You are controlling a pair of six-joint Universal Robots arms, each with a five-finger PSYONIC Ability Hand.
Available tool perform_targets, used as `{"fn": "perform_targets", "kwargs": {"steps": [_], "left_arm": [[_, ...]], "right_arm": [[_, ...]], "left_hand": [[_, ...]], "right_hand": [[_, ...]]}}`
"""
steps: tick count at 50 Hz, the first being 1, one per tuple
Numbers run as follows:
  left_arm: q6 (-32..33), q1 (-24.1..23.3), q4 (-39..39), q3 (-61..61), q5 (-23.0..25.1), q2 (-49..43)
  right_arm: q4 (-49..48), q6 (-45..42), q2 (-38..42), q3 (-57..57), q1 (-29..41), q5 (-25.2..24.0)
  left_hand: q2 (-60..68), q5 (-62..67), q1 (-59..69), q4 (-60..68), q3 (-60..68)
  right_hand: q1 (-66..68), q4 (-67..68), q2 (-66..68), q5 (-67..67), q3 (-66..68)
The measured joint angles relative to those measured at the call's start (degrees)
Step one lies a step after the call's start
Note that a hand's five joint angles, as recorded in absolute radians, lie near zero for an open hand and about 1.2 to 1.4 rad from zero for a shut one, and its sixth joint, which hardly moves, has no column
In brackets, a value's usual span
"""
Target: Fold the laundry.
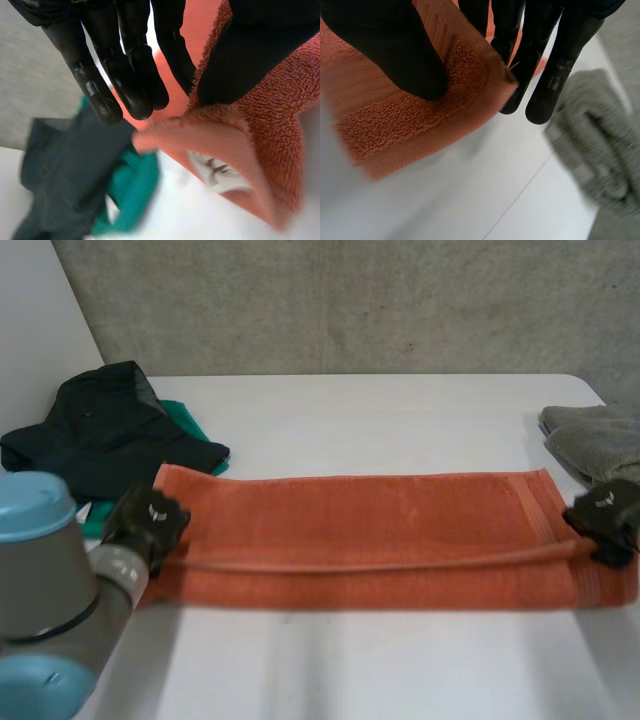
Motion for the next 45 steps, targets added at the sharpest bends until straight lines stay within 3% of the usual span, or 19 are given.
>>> {"fn": "perform_targets", "kwargs": {"steps": [5,16,17,20,21,22,24,26,33,40,45], "left_arm": [[-0.55,-0.57,8.77,8.57,-0.87,-9.12],[0.68,-2.23,15.1,25.66,-5.47,-24.61],[0.97,-2.3,15.34,27.51,-5.74,-26.19],[1.26,-2.37,15.57,29.26,-5.9,-27.7],[1.48,-2.43,15.73,30.39,-5.96,-28.66],[1.92,-2.52,16.45,32.78,-6.2,-30.55],[2.07,-2.66,17.08,33.5,-6.41,-31.04],[2.0,-3.15,17.81,33.24,-6.65,-30.68],[1.36,-4.9,18.75,27.13,-6.85,-25.44],[1.19,-5.07,18.67,17.29,-6.34,-18.17],[1.07,-4.88,18.64,11.76,-4.72,-14.91]], "right_arm": [[-8.35,4.58,7.13,-7.96,4.9,3.99],[-17.54,5.26,21.42,-23.37,9.49,8.25],[-18.49,5.24,23.05,-25.0,9.69,8.41],[-18.91,5.24,23.7,-25.64,9.78,8.45],[-20.4,5.28,25.81,-27.63,10.12,8.61],[-22.65,5.48,27.96,-29.77,10.53,8.83],[-25.16,6.29,28.97,-30.92,10.85,9.01],[-27.64,8.39,28.44,-31.02,10.96,9.25],[-30.41,18.95,19.62,-25.0,10.45,9.44],[-22.91,24.11,8.63,-12.98,7.36,7.65],[-16.68,24.08,5.89,-7.09,5.17,3.9]], "left_hand": [[0.0,1.02,0.0,0.0,0.0],[0.0,1.02,0.0,0.0,0.0],[-0.01,1.03,0.0,0.0,0.0],[-3.33,-1.26,-0.96,-3.42,-3.26],[-6.75,-3.56,-1.73,-6.53,-6.23],[-27.89,-23.33,-23.74,-27.01,-27.36],[-46.21,-41.56,-44.22,-45.77,-44.51],[-54.64,-50.54,-51.51,-55.19,-54.2],[-57.01,-52.39,-51.67,-57.21,-56.47],[-57.01,-52.39,-51.67,-57.21,-56.47],[-57.01,-52.39,-51.67,-57.21,-56.47]], "right_hand": [[0.0,0.0,0.0,0.0,0.0],[0.0,0.0,0.0,0.0,0.0],[-8.09,-9.38,-9.22,-8.6,-9.22],[-8.09,-9.38,-9.22,-8.6,-9.22],[-21.85,-23.7,-23.86,-22.12,-23.53],[-43.38,-50.41,-50.89,-48.8,-50.22],[-45.21,-54.14,-54.03,-52.55,-54.4],[-45.31,-54.64,-54.85,-53.34,-55.74],[-45.31,-54.64,-54.85,-53.34,-55.74],[-45.28,-54.64,-54.85,-53.34,-55.74],[-45.31,-54.64,-54.85,-53.34,-55.74]]}}
